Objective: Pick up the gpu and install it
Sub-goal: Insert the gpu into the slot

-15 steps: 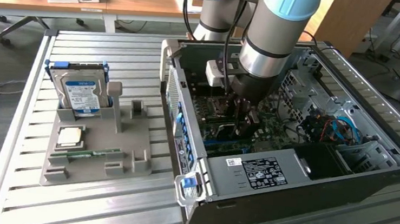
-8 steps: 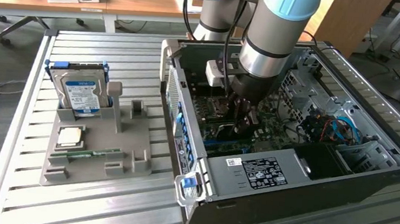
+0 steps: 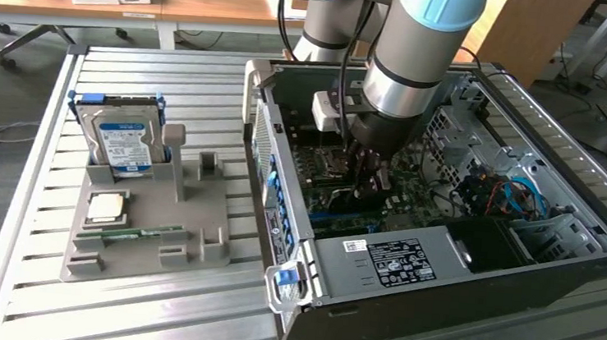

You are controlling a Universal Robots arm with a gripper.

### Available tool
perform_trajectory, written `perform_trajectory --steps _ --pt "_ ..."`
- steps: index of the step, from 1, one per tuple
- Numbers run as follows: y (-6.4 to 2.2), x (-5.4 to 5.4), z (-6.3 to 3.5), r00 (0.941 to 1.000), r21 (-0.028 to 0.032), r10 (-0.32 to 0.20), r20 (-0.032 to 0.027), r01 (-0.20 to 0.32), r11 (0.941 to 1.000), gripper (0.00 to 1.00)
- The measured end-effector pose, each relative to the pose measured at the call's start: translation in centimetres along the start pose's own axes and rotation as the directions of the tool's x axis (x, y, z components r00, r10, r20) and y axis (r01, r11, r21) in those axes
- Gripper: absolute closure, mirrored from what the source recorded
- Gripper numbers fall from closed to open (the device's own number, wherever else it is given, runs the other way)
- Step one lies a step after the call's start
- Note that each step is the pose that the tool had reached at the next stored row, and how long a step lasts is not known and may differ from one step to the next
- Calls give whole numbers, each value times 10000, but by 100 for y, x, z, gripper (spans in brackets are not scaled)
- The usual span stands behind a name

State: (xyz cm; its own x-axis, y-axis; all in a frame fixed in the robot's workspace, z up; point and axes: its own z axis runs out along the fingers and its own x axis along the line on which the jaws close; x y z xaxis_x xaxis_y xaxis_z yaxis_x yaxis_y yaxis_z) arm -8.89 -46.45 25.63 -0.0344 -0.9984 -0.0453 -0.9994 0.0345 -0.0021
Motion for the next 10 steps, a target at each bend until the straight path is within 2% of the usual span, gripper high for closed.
perform_trajectory --steps 3,4,5,6,10 --pt "0 0 0 10000 0 0 -1 0 10000 62" --pt "0 1 -1 10000 0 0 -4 0 10000 69" --pt "0 1 -1 10000 0 -1 -4 1 10000 69" --pt "0 0 -1 10000 -1 0 -2 0 10000 73" --pt "0 0 0 10000 -1 0 -1 0 10000 73"
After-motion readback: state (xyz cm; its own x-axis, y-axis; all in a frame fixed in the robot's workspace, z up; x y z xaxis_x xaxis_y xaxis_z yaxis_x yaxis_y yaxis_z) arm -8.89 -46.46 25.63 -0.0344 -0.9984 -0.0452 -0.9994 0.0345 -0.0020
